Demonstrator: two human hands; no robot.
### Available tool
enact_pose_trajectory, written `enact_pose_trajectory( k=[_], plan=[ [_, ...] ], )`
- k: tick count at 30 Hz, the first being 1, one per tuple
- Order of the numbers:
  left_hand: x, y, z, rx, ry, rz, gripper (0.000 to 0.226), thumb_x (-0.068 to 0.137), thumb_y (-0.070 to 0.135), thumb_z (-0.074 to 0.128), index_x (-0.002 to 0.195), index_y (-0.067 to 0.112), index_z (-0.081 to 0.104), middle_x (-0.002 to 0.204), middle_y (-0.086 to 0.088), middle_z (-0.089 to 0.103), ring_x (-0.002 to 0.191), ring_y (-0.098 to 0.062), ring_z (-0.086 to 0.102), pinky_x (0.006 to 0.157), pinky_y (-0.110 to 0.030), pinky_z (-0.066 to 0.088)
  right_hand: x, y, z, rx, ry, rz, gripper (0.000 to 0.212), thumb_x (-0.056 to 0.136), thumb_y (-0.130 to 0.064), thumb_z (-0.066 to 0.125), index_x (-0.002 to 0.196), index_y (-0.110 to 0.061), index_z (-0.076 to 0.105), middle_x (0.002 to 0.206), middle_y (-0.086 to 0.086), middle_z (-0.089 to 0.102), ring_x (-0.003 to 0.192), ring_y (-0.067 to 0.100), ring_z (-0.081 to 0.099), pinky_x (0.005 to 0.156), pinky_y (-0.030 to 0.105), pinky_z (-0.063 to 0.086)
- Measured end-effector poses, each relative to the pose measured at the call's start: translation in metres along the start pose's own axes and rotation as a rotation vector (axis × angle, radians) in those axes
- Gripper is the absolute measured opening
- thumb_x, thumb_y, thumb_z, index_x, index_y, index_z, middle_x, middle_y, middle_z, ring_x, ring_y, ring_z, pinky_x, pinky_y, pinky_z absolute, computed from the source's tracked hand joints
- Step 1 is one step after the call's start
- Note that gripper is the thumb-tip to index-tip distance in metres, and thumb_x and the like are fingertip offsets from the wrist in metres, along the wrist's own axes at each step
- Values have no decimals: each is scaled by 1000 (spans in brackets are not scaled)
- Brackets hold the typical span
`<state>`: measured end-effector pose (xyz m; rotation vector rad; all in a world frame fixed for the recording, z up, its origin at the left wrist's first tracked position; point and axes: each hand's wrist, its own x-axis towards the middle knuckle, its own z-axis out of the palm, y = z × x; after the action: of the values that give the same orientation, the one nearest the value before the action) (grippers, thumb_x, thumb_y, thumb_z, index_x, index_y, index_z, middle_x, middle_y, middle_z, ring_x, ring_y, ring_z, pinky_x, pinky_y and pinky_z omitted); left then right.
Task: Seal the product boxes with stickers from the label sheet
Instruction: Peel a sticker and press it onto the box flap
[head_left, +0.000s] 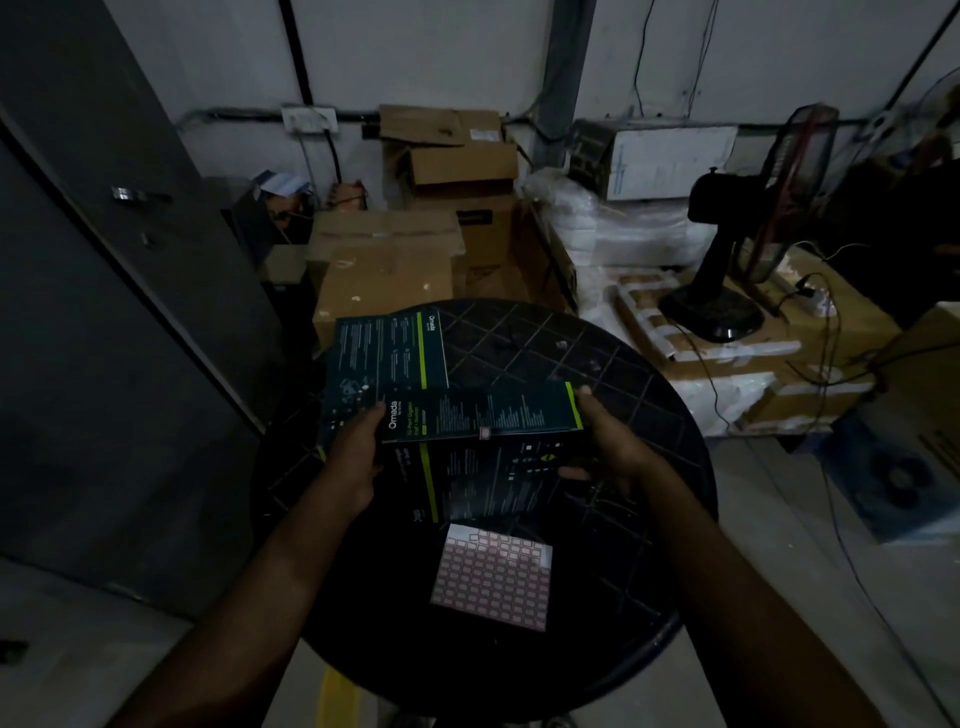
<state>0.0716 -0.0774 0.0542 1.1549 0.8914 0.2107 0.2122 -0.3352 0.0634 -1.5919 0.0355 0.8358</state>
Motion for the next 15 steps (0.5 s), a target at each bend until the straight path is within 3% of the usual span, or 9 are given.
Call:
enact_pose_trajectory(
  k=[2,4,6,8,11,13,15],
  plan=[
    [-5,4,2,23,-38,-108,40,95,55,51,122,25,56,119,-1,57,110,-24,51,99,-47,42,-1,-3,6,-6,3,47,59,95,-72,30,120,-30,64,115,7,69,106,24,64,88,44,54],
    [-9,9,7,-5,-72,-191,43,96,60,44,103,21,60,101,-7,60,93,-27,54,88,-45,44,0,-4,11,34,29,79,59,96,-71,30,105,-28,68,104,6,70,100,23,62,96,47,49],
    [-9,11,8,-5,-91,-234,44,96,60,43,98,20,61,101,-10,62,96,-30,55,98,-56,38,2,-4,12,53,30,115,62,96,-71,28,101,-25,68,96,6,70,95,25,62,98,49,45],
    [-10,13,4,51,-91,-261,41,93,56,49,102,19,64,107,-11,65,101,-31,57,100,-60,38,1,-4,8,57,48,152,65,94,-74,31,108,-22,67,94,8,72,92,27,64,89,47,46],
    [-13,5,-4,26,-107,-290,40,88,49,57,111,17,64,112,-10,66,103,-29,60,85,-50,49,-3,-4,-12,60,89,183,67,85,-76,47,112,-19,67,89,10,73,83,30,68,74,48,54],
    [-17,-3,-10,-29,-144,-304,38,84,43,61,109,15,66,109,-10,67,96,-27,63,78,-42,51,-13,-4,-24,40,39,198,55,85,-65,59,104,-14,67,78,12,73,68,29,70,61,44,59],
    [-22,-13,-12,-95,-226,-320,33,79,41,66,94,13,75,100,-10,71,84,-26,68,75,-37,54,-30,-3,-30,23,17,153,35,89,-43,66,100,-10,67,74,15,70,56,25,66,51,32,58]
  ],
)
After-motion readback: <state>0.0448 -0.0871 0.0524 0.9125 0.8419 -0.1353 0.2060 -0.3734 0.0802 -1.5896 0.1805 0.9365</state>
